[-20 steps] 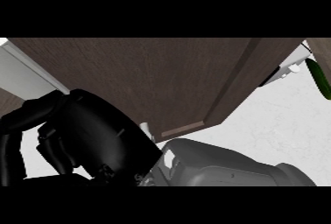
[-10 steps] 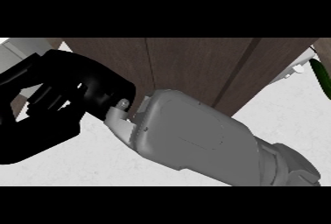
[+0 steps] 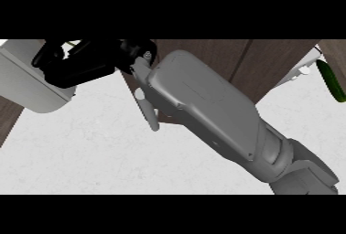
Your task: Pick up the wine, place it into the cabinet and close the cabinet
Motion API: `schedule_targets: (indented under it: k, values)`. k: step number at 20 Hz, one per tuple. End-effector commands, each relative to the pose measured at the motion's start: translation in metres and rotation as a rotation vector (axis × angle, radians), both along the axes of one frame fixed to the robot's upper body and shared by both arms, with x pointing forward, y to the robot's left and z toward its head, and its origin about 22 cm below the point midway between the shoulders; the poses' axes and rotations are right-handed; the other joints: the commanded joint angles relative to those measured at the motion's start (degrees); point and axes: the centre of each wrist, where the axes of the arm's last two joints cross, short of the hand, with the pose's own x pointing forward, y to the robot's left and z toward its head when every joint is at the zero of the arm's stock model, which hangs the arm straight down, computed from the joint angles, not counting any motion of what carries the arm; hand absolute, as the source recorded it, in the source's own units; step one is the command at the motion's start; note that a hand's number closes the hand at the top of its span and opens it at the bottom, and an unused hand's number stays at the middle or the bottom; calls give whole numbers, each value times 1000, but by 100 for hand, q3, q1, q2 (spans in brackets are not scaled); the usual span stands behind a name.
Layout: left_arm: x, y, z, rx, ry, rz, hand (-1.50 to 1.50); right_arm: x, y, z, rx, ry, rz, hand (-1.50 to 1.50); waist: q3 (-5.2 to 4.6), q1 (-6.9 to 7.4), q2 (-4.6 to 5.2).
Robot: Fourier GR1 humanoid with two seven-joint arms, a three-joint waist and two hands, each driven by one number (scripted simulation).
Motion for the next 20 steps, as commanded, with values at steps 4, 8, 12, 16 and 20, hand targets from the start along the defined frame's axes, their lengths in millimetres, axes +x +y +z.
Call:
schedule_targets:
  k: [4, 8, 12, 16, 20]
  values:
    - [-5, 4, 7, 13, 6, -8, -150, 50, -48, -14, 41, -22, -249, 150, 40, -33, 39]
    - [0, 0, 8, -3, 3, -36, -150, 59, -74, -34, 30, -24, -275, 150, 42, -180, 66]
    - [1, -12, 9, -35, -1, -83, -150, 68, -95, -33, 59, -19, -296, 150, 45, -248, 96]
    - [3, -17, 8, -53, 16, -92, -150, 72, -106, -39, 88, -24, -319, 150, 43, -364, 143]
    - [3, -29, 5, -73, 44, -131, -150, 70, -98, -43, 102, -33, -304, 150, 40, -393, 156]
